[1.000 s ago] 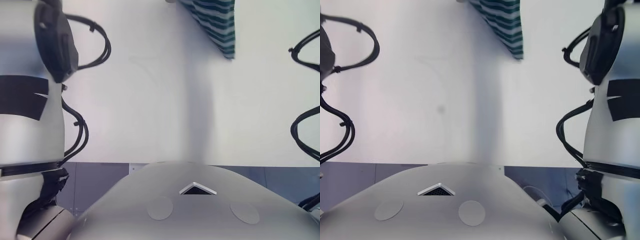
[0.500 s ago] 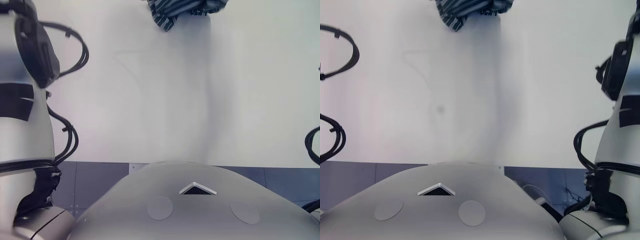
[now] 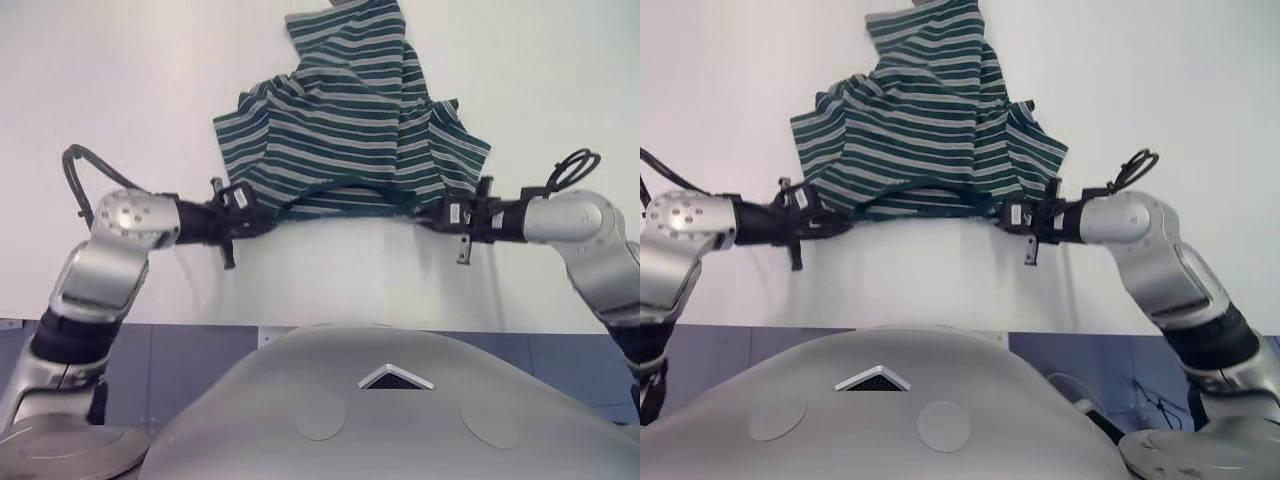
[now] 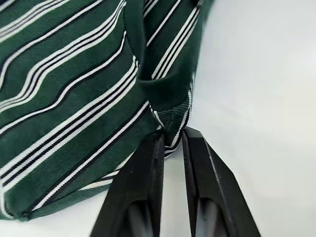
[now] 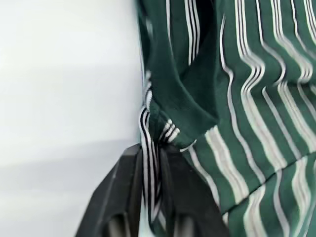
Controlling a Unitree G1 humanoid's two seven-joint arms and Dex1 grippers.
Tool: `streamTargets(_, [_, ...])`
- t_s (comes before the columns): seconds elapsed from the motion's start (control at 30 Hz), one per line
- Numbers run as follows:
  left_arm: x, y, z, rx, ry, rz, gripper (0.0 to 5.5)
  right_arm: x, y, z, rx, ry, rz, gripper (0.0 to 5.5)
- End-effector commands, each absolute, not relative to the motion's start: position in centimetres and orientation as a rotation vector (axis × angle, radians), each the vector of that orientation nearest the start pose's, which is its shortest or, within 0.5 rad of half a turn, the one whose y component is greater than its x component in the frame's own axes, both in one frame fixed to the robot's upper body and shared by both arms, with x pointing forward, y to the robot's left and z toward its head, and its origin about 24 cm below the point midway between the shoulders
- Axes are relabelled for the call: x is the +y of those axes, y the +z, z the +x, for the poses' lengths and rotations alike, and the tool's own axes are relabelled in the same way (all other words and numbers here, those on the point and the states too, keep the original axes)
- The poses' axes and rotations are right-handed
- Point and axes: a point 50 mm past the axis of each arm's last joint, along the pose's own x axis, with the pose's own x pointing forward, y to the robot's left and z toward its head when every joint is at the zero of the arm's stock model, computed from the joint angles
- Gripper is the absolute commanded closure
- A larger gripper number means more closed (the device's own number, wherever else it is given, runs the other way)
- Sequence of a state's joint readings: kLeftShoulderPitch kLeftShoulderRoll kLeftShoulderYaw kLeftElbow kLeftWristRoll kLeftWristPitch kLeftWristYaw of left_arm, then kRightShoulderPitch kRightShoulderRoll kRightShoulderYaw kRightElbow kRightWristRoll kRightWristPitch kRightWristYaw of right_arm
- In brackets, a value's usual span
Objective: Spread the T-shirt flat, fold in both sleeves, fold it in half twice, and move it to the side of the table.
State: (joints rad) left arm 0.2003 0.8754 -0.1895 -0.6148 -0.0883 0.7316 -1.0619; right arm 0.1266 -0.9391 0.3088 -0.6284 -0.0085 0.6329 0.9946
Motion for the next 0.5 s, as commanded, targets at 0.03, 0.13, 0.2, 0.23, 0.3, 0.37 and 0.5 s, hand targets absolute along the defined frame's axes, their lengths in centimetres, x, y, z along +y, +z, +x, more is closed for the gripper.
streamTargets(0.03, [20.0, 11.9, 16.1, 0.745, -1.295, 0.449, 4.77, -18.3, 10.9, 17.8, 0.701, 1.156, -0.542, 4.28])
streamTargets(0.13, [20.1, 16.1, 20.8, 0.52, -1.185, 0.363, 4.77, -18.7, 14.5, 21.9, 0.564, 1.027, -0.419, 4.28])
streamTargets(0.2, [19.8, 15.5, 24.0, 0.473, -1.044, 0.385, 4.77, -18.3, 14.1, 24.4, 0.527, 0.955, -0.396, 4.65])
streamTargets(0.23, [19.6, 13.8, 25.8, 0.475, -0.948, 0.467, 4.95, -17.8, 12.8, 25.8, 0.526, 0.91, -0.392, 4.83])
streamTargets(0.3, [18.9, 10.5, 28.4, 0.48, -0.839, 0.599, 5.3, -16.2, 10.1, 28.8, 0.533, 0.845, -0.362, 5.24])
streamTargets(0.37, [17.9, 7.8, 30.1, 0.495, -0.798, 0.609, 5.49, -13.8, 7.1, 31.8, 0.554, 0.788, -0.318, 5.47])
streamTargets(0.5, [18.0, 4.0, 29.6, 0.609, -0.855, 0.628, 5.49, -13.3, 1.6, 32.6, 0.703, 0.752, -0.471, 5.47])
